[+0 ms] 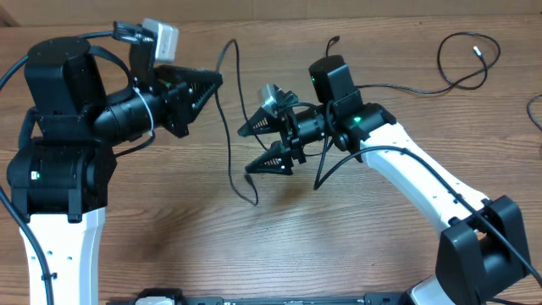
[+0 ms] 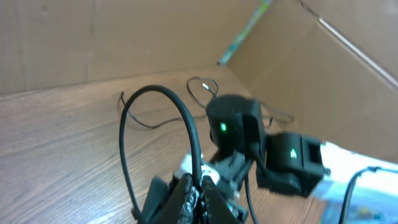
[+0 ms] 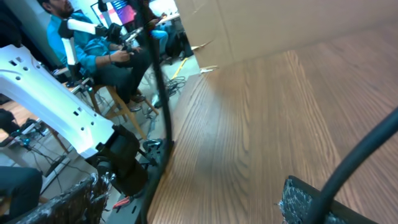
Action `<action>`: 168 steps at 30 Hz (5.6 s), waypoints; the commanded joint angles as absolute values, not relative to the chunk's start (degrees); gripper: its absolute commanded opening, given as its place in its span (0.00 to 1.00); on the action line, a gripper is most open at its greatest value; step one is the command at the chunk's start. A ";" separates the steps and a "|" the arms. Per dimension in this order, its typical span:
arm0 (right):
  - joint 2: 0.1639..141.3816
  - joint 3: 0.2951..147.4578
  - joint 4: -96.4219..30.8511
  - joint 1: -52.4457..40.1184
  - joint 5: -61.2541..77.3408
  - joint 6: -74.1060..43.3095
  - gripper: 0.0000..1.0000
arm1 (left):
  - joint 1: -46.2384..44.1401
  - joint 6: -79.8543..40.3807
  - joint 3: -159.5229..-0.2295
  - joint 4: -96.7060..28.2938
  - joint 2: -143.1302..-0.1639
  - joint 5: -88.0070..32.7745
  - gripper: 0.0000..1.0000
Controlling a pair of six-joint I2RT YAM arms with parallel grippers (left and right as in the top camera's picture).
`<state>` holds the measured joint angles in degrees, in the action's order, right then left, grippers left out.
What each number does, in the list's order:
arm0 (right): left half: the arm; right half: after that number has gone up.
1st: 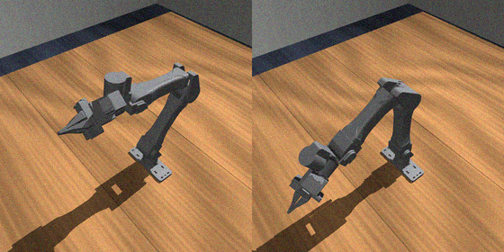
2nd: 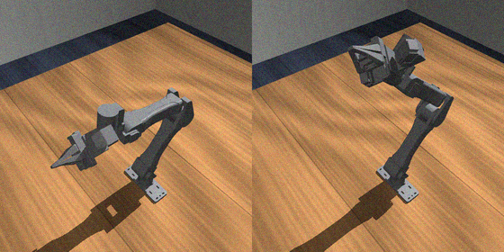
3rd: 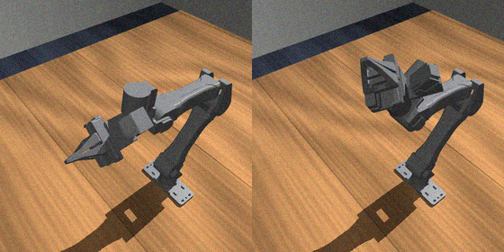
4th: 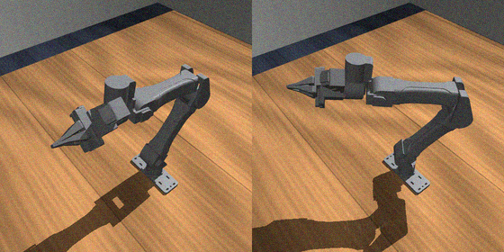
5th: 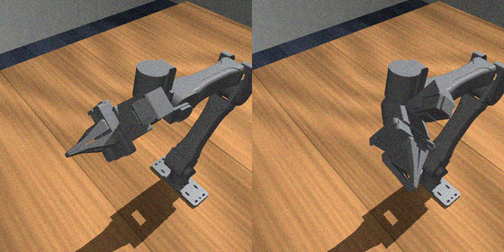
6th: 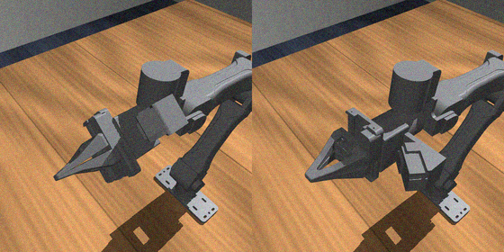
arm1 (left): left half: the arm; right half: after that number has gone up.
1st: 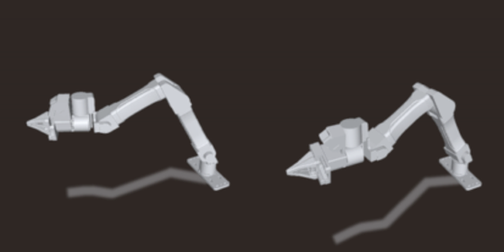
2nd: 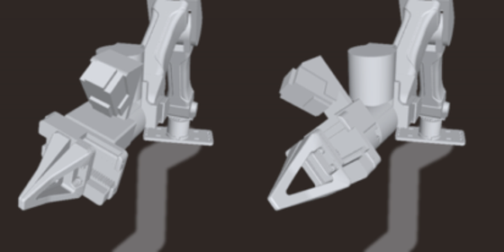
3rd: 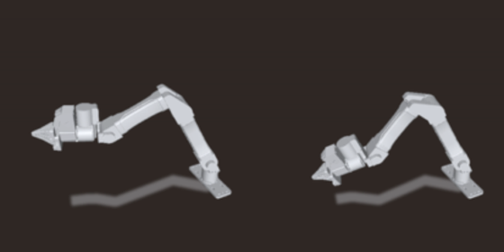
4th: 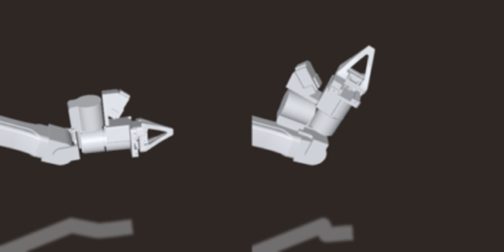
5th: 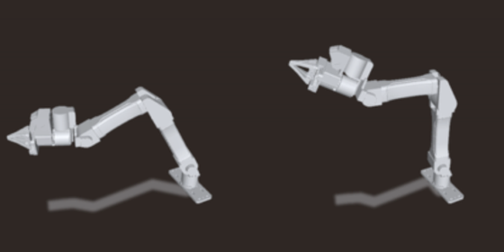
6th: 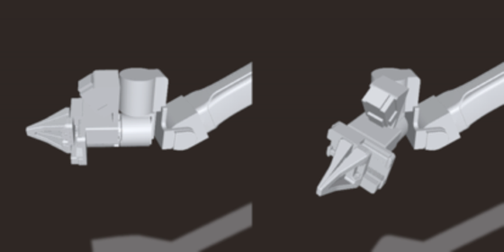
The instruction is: Untangle cables
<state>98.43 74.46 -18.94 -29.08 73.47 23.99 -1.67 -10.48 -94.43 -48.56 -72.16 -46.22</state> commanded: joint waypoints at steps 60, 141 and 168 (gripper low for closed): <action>82.24 78.87 -48.66 27.62 32.88 7.70 0.04 | -1.54 -28.71 -94.87 -65.43 -87.68 -21.98 1.00; 45.87 80.53 -81.38 -4.23 12.47 -2.92 1.00 | -1.48 -28.73 -94.89 -82.02 -93.32 -16.03 1.00; 45.87 80.53 -84.84 -4.23 12.49 -2.92 1.00 | -1.52 -28.73 -94.87 -82.04 -93.32 -16.01 1.00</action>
<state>46.06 79.72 -84.49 -3.86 13.06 -3.18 -1.63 -28.80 -94.43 -82.08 -93.12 -16.84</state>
